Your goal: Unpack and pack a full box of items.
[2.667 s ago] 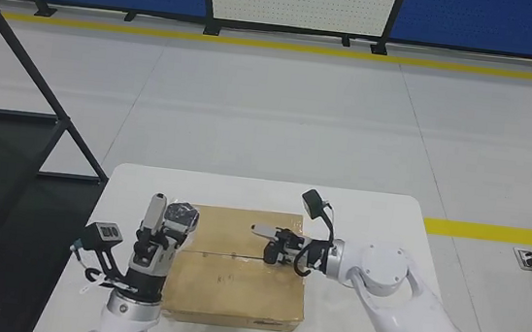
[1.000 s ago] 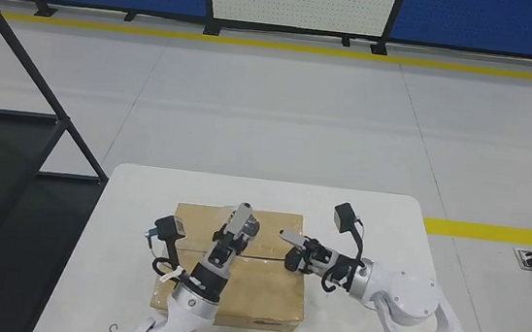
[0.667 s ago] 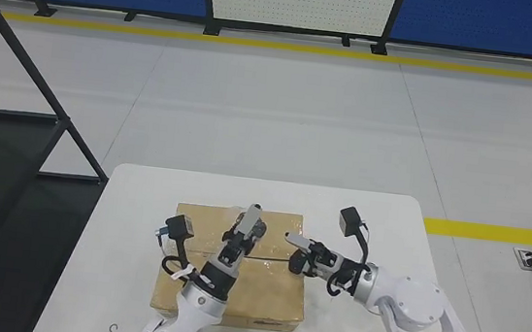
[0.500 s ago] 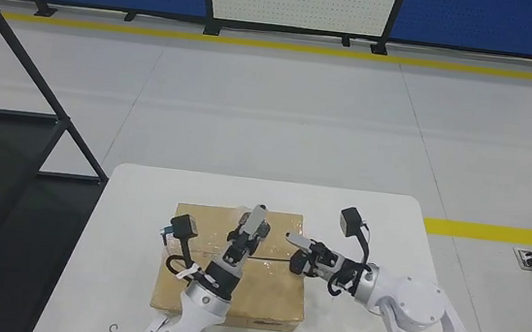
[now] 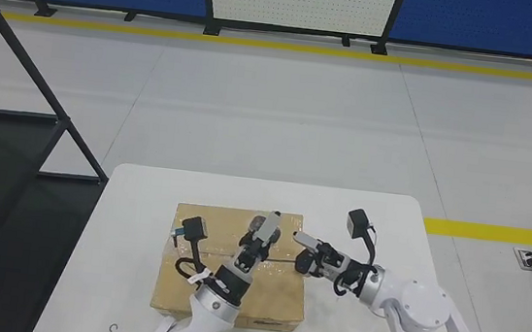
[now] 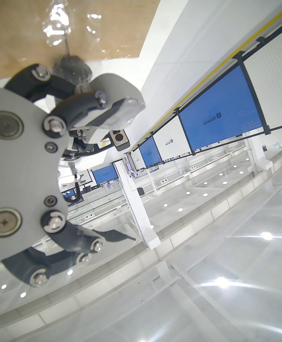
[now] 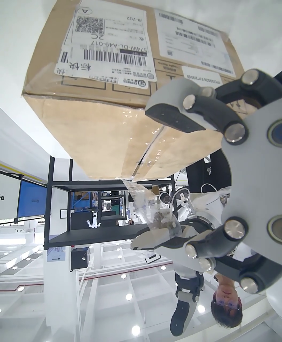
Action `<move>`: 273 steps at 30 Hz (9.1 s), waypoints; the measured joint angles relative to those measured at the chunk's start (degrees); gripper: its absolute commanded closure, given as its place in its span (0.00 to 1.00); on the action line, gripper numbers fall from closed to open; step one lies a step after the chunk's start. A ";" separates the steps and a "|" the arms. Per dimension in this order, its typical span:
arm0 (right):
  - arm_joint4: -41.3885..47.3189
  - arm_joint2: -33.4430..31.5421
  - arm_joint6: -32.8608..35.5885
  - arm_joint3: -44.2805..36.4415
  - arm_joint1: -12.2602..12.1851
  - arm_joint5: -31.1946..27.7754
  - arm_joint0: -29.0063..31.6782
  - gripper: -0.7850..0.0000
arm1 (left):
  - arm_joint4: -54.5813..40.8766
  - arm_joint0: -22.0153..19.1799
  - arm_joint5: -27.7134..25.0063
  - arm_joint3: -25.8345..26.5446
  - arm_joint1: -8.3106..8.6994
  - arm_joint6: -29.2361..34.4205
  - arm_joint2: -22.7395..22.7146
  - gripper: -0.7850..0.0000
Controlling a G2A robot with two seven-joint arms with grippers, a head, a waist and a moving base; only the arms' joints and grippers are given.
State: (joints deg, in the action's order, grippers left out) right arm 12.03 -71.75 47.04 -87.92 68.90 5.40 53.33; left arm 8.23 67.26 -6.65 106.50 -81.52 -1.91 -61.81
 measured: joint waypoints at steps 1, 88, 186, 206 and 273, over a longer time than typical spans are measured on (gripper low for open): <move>0.00 -0.14 -0.08 -0.17 -0.06 0.03 0.17 0.00 | 0.10 -0.13 0.12 -0.10 -0.08 -0.12 0.13 0.00; -70.03 11.59 -6.09 -31.25 -4.01 -2.65 8.82 0.00 | -39.59 26.04 0.91 7.56 5.79 46.39 -52.42 0.00; -100.35 17.05 -12.59 -29.44 8.67 0.80 12.00 1.00 | -33.76 20.21 3.23 6.90 9.84 42.75 -44.12 0.00; -97.25 14.49 -13.13 -28.31 9.49 -2.64 12.33 1.00 | -31.21 17.11 12.39 5.03 9.76 30.75 -39.59 0.00; -80.70 14.05 -24.69 -26.96 12.86 -12.83 5.80 1.00 | -30.90 7.58 14.70 -6.71 11.74 31.18 -30.74 0.00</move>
State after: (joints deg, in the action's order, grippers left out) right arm -68.67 -57.70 22.34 -114.89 81.75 -7.43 59.14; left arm -22.67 74.84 8.05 99.80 -69.78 29.27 -92.55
